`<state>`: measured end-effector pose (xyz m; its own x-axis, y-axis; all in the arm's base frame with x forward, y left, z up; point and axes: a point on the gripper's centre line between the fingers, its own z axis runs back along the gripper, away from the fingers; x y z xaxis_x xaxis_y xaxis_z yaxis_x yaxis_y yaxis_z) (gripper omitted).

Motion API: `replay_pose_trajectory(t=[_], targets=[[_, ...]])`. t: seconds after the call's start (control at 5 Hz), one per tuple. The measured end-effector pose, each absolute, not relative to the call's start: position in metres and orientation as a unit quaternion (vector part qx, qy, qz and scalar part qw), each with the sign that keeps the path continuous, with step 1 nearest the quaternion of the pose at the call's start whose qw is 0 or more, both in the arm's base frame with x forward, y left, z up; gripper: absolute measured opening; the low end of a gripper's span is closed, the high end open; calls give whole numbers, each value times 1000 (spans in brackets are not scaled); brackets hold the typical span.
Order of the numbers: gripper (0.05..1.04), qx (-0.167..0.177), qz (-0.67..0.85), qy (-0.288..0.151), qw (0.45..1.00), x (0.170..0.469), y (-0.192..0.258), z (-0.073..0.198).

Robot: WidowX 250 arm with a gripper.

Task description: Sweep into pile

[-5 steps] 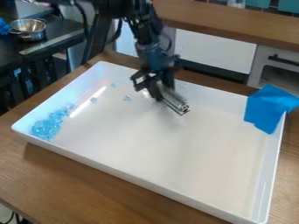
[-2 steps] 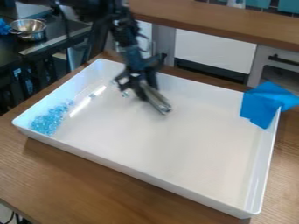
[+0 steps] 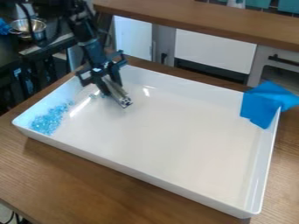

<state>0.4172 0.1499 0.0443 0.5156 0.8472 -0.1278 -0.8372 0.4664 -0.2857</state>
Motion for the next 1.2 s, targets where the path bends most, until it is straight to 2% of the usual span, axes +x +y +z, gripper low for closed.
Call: replay_pose_trajectory(t=[0.2,0.8,1.2], targets=[[381,-157,486,-2,860,401,162,36],[381,-124,426,-17,896,343,163,31],[381,-111,428,-15,897,315,160,30]])
